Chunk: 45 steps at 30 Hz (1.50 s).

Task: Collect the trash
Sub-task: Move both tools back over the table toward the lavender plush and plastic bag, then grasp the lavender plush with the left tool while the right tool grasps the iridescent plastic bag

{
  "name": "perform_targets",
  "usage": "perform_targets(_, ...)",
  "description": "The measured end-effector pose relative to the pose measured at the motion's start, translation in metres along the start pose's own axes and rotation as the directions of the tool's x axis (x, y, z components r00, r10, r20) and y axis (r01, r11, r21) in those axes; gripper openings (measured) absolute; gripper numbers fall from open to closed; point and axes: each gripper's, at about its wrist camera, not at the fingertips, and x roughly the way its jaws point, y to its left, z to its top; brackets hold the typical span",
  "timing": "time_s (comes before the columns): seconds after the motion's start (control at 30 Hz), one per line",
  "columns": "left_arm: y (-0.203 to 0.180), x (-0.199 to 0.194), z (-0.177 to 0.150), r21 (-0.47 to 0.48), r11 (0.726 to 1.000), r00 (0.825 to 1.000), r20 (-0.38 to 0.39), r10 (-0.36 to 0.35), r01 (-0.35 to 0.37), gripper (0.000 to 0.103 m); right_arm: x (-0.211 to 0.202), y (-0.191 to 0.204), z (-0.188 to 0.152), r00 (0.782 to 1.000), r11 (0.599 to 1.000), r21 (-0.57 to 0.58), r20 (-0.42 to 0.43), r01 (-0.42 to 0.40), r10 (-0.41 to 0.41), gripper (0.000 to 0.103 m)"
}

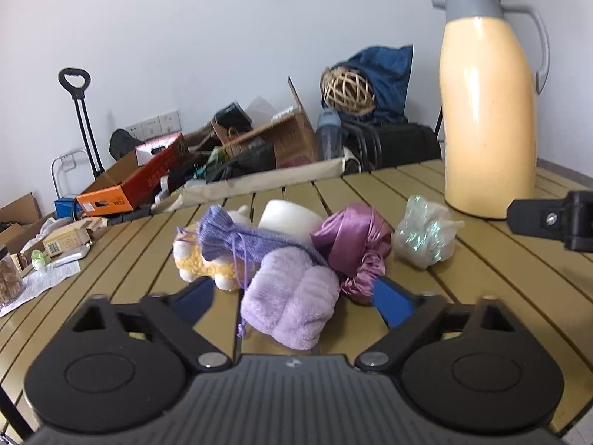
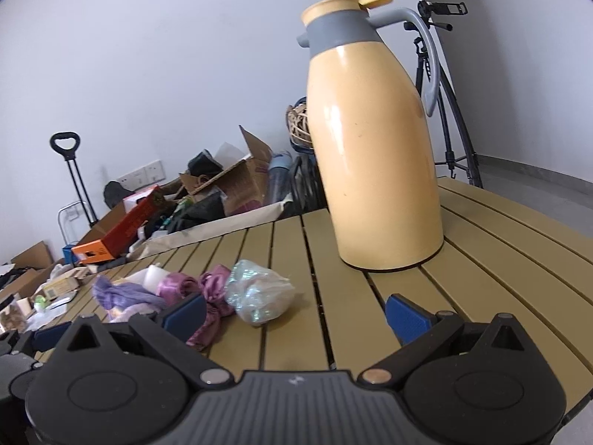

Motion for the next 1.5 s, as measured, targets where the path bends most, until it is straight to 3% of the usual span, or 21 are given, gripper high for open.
perform_targets(0.07,-0.002,0.008,-0.001,0.010,1.000,1.000,-0.022,0.000,0.000,0.071,0.003,-0.002,0.000,1.000,1.000,0.010,-0.007,0.010,-0.009,0.103)
perform_targets(0.3,-0.002,0.022,-0.005,0.022,0.999,0.998,-0.064,0.024,-0.022,0.061,0.005,-0.003,-0.003,1.000,1.000,0.020,-0.020,0.019,-0.018,0.103)
perform_targets(0.47,0.004,0.024,-0.006,0.020,1.000,0.997,-0.074,0.001,0.000,0.035,0.002,-0.003,-0.004,1.000,0.999,0.038,-0.026,0.006,-0.005,0.103)
perform_targets(0.63,0.015,0.016,-0.005,-0.030,0.999,0.997,-0.068,-0.038,0.037,0.033,0.001,0.000,-0.004,1.000,0.999,0.043,-0.029,0.000,0.001,0.103)
perform_targets(1.0,0.064,-0.039,0.013,-0.177,0.981,0.997,0.043,-0.067,0.074,0.030,0.006,0.011,-0.006,0.999,0.996,0.082,-0.031,-0.030,0.033,0.103)
perform_targets(1.17,0.088,-0.067,0.017,-0.232,0.972,0.996,0.089,-0.029,0.049,0.030,0.012,0.021,-0.008,0.998,0.994,0.094,-0.035,-0.046,0.050,0.103)
perform_targets(1.5,0.139,-0.098,0.003,-0.372,0.928,0.995,0.083,0.051,-0.016,0.030,0.023,0.039,-0.011,0.998,0.997,0.066,-0.048,-0.033,0.036,0.103)
